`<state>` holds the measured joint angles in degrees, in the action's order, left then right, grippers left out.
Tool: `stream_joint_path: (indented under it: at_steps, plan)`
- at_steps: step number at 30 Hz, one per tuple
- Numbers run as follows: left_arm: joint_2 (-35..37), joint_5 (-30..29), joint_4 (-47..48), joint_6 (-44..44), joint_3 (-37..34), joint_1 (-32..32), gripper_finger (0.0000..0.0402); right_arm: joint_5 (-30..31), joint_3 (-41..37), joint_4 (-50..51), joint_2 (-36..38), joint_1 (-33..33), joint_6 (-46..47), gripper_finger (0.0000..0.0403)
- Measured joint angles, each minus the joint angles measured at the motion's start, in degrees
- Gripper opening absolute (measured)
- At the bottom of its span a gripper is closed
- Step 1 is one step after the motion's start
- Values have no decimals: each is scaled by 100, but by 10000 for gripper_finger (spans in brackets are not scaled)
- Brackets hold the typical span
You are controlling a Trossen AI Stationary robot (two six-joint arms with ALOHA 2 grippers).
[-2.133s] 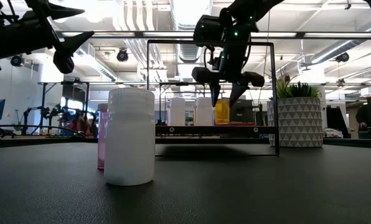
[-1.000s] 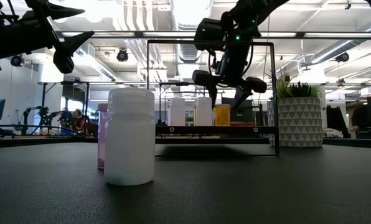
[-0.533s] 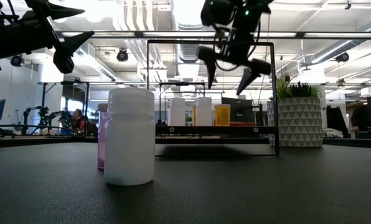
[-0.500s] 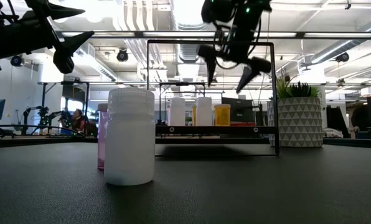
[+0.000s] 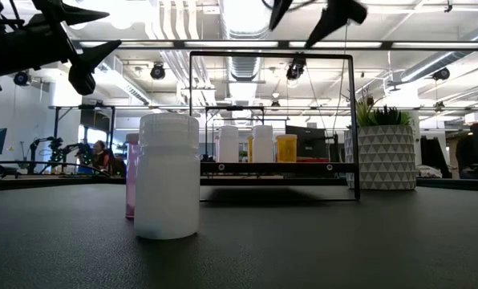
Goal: Pick and place medicine bottles onto shelf by color
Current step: Put the pink pill bottle on the shelf aligned with the pink pill bottle
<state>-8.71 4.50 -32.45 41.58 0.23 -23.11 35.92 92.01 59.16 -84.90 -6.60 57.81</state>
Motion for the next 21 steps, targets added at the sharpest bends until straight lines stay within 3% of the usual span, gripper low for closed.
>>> stream_joint_path:
  at_steps: [6,13,21]
  plan:
    - [0,-1,0,0,0,-1,224,-33,286,786,-36,-1131,937,377]
    - [0,-1,0,0,0,-2,224,14,251,843,-380,-2005,2047,377]
    - [0,0,0,0,0,-2,224,-1325,1162,1280,-1411,-2093,2814,377]
